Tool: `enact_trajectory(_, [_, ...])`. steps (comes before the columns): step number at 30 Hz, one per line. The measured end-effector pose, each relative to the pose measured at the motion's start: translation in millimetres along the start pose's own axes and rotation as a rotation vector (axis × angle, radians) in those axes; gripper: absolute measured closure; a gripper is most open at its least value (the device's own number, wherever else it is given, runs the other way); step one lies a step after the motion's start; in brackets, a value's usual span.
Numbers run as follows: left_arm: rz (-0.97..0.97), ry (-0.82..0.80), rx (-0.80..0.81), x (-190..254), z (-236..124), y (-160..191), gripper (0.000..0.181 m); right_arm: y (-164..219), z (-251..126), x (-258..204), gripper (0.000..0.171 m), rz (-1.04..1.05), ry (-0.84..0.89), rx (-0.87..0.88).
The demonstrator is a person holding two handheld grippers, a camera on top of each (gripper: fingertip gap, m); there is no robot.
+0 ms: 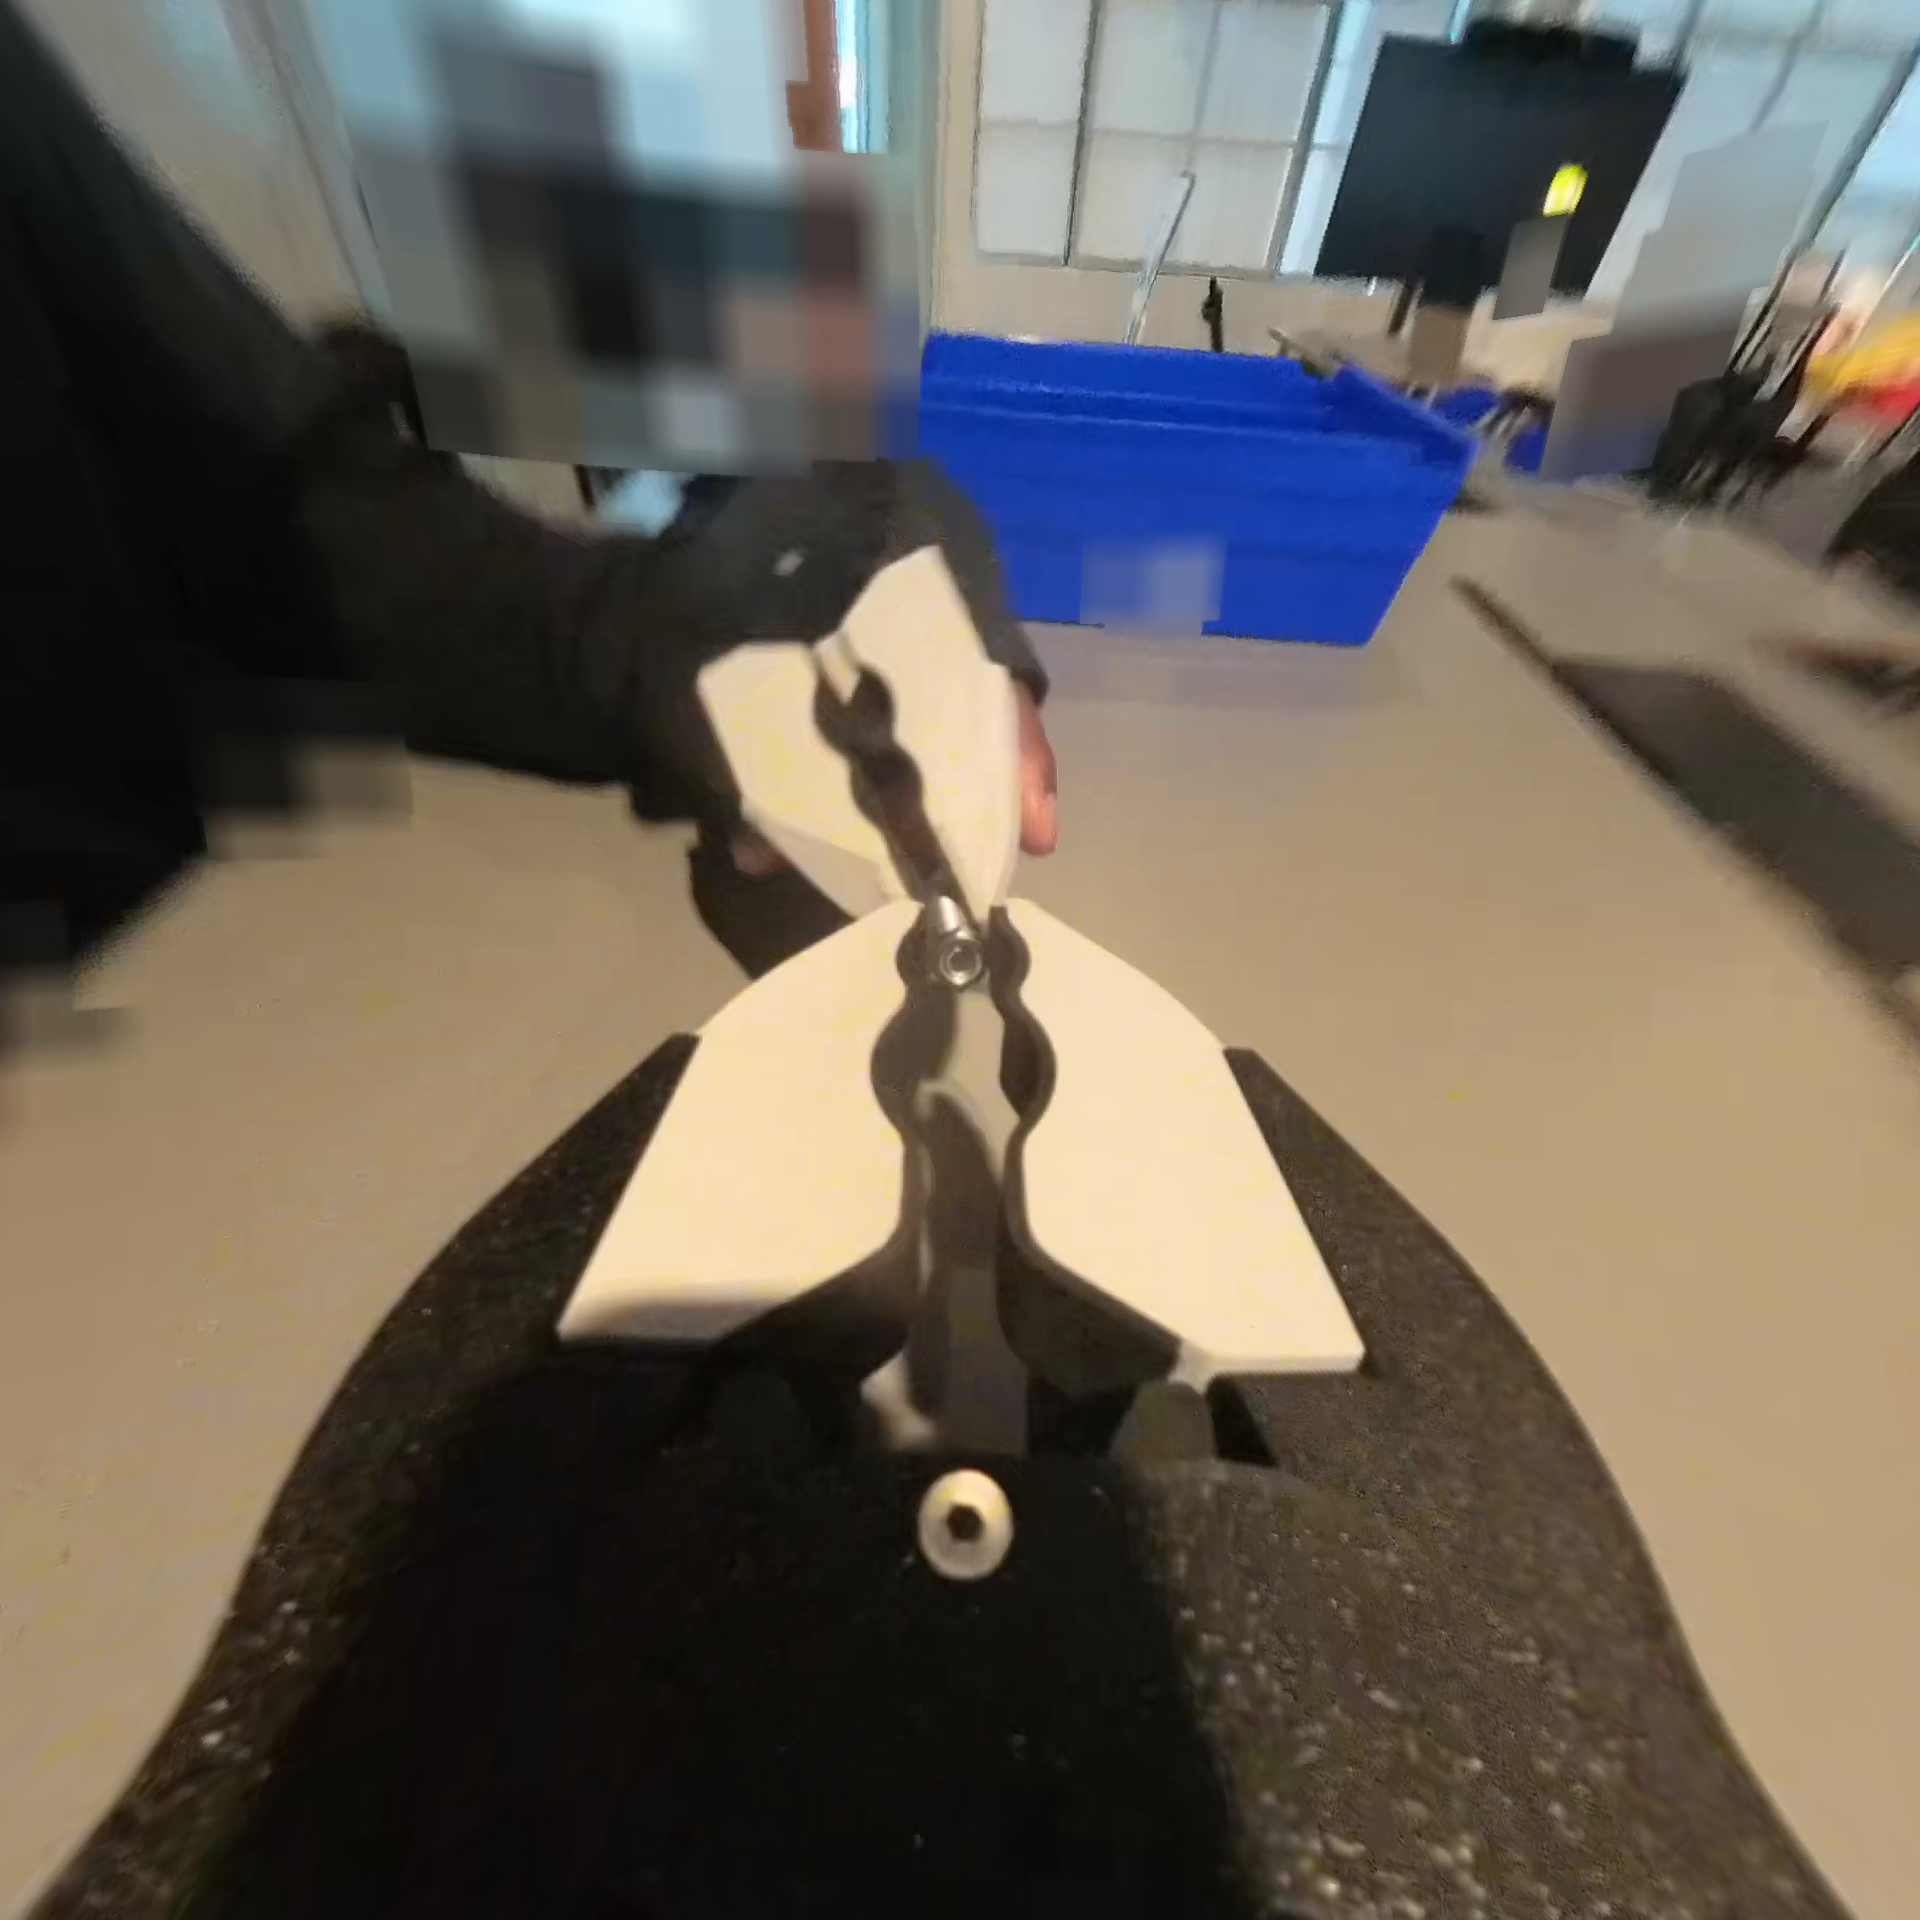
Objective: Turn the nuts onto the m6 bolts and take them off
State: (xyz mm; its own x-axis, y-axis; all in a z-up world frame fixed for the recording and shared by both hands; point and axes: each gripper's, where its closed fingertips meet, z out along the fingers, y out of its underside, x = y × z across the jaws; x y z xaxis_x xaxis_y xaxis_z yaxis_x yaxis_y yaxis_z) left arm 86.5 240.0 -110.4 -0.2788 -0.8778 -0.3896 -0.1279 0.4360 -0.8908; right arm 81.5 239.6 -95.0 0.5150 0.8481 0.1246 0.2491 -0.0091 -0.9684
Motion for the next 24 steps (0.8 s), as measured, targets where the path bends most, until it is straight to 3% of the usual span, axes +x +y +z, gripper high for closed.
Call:
enact_trajectory(3, [-0.068,0.042,0.043,1,-3,0,0.176,-2,3,-2,0.161,-0.225,0.095,-0.038])
enact_trajectory(9, [0.111,-0.112,-0.017,-10,-8,13,0.176,1,-1,8,0.138,0.075,0.045,-0.003])
enact_trajectory(13, [0.251,-0.230,-0.064,-18,-10,18,0.176,16,4,3,0.136,0.272,-0.061,-0.031])
enact_trajectory(24, [0.447,-0.253,-0.123,-9,-4,18,0.176,21,7,6,0.139,0.350,-0.052,-0.054])
